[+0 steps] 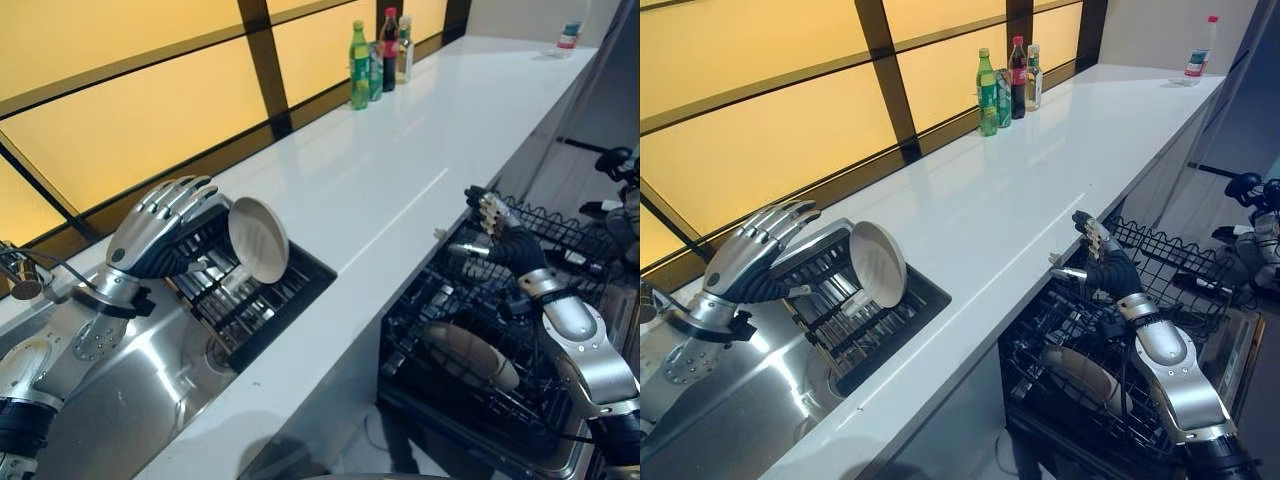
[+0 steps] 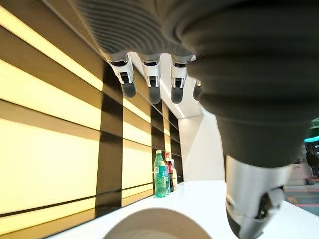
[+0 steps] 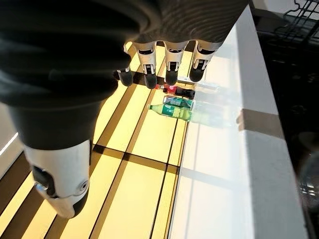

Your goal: Pick up plates and place into dishwasher.

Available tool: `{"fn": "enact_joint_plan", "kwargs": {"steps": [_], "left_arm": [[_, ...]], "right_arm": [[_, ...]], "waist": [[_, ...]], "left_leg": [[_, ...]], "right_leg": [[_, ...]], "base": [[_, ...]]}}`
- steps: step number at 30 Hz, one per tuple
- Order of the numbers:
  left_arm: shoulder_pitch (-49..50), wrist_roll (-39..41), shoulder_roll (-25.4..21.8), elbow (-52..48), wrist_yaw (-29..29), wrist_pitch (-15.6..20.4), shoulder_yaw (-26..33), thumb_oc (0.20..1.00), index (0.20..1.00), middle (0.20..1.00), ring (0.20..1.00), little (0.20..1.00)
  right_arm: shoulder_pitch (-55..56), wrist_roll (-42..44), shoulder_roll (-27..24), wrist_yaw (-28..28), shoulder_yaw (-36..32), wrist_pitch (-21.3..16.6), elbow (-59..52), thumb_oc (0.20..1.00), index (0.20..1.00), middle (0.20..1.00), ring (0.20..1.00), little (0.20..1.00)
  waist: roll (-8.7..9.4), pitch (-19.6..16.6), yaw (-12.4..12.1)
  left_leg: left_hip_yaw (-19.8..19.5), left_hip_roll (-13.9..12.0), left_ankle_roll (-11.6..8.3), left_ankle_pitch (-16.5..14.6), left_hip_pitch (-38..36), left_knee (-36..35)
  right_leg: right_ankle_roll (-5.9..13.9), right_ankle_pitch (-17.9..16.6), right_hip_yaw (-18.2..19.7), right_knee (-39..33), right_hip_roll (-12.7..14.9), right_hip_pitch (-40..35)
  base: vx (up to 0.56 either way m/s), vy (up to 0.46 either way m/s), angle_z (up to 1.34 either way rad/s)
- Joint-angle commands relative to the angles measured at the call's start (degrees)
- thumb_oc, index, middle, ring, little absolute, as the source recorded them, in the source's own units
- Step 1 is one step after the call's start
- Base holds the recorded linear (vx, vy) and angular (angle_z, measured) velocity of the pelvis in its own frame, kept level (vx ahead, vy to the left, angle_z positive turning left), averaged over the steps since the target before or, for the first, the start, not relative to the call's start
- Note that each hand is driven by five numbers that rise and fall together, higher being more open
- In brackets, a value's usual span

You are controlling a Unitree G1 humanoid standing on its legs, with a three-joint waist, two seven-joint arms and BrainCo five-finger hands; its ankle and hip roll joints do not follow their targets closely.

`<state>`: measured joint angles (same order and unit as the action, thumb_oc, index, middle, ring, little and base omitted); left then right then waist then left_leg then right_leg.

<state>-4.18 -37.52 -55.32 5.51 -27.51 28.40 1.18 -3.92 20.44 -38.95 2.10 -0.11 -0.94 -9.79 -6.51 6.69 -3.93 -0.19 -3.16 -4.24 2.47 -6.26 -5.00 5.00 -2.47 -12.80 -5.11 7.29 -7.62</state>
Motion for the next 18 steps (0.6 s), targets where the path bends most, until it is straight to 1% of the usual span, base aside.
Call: {"fn": "enact_joint_plan", "kwargs": {"steps": [1,3,7,10,14,16,18], "left_arm": [[-5.94,-2.57,-4.62,1.47,-4.73,-3.07,-0.9,1.0,1.0,1.0,1.0,1.0],[-7.67,-4.4,-4.96,2.25,-5.98,-5.66,-2.53,1.0,1.0,1.0,1.0,1.0],[-9.57,-4.23,-4.78,4.68,-8.78,-9.43,-4.87,1.0,1.0,1.0,1.0,1.0],[-9.97,-4.48,-3.5,5.64,-10.32,-10.89,-6.06,1.0,1.0,1.0,1.0,1.0],[-10.04,-5.68,-1.0,6.22,-10.84,-12.66,-7.98,1.0,1.0,1.0,1.0,1.0],[-10.39,-5.25,-0.39,6.82,-11.61,-13.82,-8.89,1.0,1.0,1.0,1.0,1.0],[-11.2,-5.05,-0.69,7.38,-12.37,-14.5,-9.4,1.0,1.0,1.0,1.0,1.0]], "right_arm": [[-1.82,1.83,-1.8,-0.95,-2.49,-2.32,-4.66,1.0,1.0,1.0,1.0,1.0],[-2.7,2.09,-2.39,-0.38,-2.32,-2.22,-3.8,1.0,1.0,1.0,1.0,1.0],[-3.63,1.9,-3.56,0.55,-1.74,-1.47,-3.12,1.0,1.0,1.0,1.0,1.0],[-4.0,1.75,-4.7,0.92,-1.77,-0.7,-3.07,1.0,1.0,1.0,1.0,1.0],[-5.07,1.42,-6.23,1.49,-1.43,0.14,-2.44,1.0,1.0,1.0,1.0,1.0],[-5.69,1.21,-6.97,1.62,-1.09,0.22,-2.31,1.0,1.0,1.0,1.0,1.0],[-6.21,1.24,-7.45,1.25,-1.05,-0.07,-2.35,1.0,1.0,1.0,1.0,1.0]], "waist": [[3.0,-0.23,0.44],[2.45,0.34,1.13],[1.44,1.02,2.2],[0.68,1.71,2.99],[-0.3,3.2,3.97],[-0.41,4.68,4.55],[-0.1,6.06,4.88]], "left_leg": [[2.1,3.07,2.61,-3.52,3.97,5.91],[2.21,3.49,2.7,-3.67,4.51,6.4],[2.62,4.15,2.79,-3.74,4.77,6.63],[2.89,4.71,2.84,-3.93,5.0,7.38],[3.46,5.42,2.72,-4.28,6.09,9.3],[3.88,5.66,2.75,-4.23,6.9,9.87],[4.45,5.65,2.78,-4.25,8.02,10.4]], "right_leg": [[4.79,3.87,2.01,9.77,8.67,3.41],[4.92,3.65,2.47,10.04,9.2,4.02],[5.16,3.61,3.43,10.29,9.92,4.5],[5.22,3.8,4.2,11.07,10.57,5.05],[5.15,3.92,5.36,12.6,11.38,6.54],[5.16,3.7,6.36,12.86,11.46,7.39],[5.15,3.54,6.99,12.84,11.41,8.27]], "base": [[0.05,0.095,-0.03],[0.05,0.121,-0.05],[0.05,0.138,-0.04],[0.06,0.159,-0.08],[0.04,0.175,-0.1],[-0.02,0.106,-0.21],[-0.08,0.049,-0.2]]}}
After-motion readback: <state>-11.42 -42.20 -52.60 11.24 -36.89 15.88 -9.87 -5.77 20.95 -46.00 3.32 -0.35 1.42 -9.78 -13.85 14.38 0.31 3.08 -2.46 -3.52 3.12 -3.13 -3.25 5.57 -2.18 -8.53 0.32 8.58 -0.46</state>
